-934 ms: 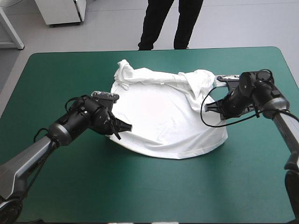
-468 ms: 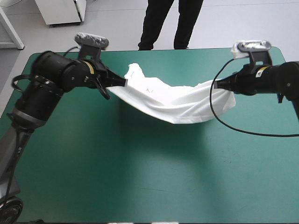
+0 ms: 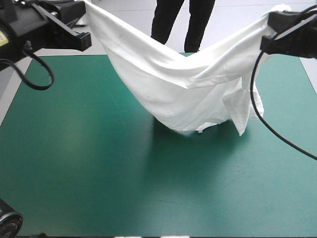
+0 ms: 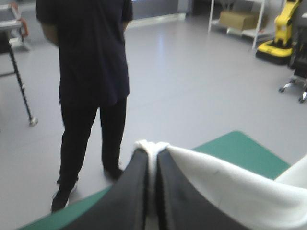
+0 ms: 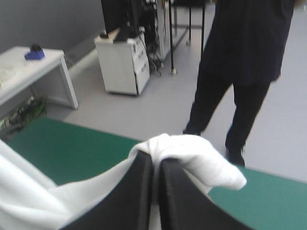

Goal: Fold the cloth

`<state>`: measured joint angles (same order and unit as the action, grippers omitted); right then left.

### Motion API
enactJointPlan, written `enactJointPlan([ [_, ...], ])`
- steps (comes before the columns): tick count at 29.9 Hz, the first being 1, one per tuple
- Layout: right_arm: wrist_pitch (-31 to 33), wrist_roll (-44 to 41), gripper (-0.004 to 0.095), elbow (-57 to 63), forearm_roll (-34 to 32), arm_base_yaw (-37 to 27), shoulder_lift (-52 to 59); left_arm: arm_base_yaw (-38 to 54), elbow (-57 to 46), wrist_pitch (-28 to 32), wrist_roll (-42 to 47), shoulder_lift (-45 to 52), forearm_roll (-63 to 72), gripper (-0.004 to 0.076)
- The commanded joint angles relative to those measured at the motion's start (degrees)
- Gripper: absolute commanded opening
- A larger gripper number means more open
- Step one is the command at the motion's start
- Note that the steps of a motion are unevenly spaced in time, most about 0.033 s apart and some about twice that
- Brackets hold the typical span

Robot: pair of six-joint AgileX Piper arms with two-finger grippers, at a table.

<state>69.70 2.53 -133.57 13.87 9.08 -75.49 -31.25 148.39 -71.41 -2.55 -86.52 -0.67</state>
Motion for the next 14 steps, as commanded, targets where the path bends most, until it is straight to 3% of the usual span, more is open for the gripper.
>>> enactJointPlan([
  [1, -5.0, 0.6, -0.001, -9.5, 1.6, -0.1, 1.5, 0.0, 6.1, 7.9, -1.8, 1.7, 4.6, -0.0022],
  [10, -7.2, -0.6, 0.0004, -24.2, 3.5, -0.1, 1.7, 0.0, 15.5, 21.2, -5.0, 1.8, 15.1, -0.0022],
  [14, -9.4, -0.9, 0.0004, -24.7, 5.4, -0.1, 1.7, 0.0, 16.2, 20.3, -5.4, 2.8, 14.7, -0.0022],
])
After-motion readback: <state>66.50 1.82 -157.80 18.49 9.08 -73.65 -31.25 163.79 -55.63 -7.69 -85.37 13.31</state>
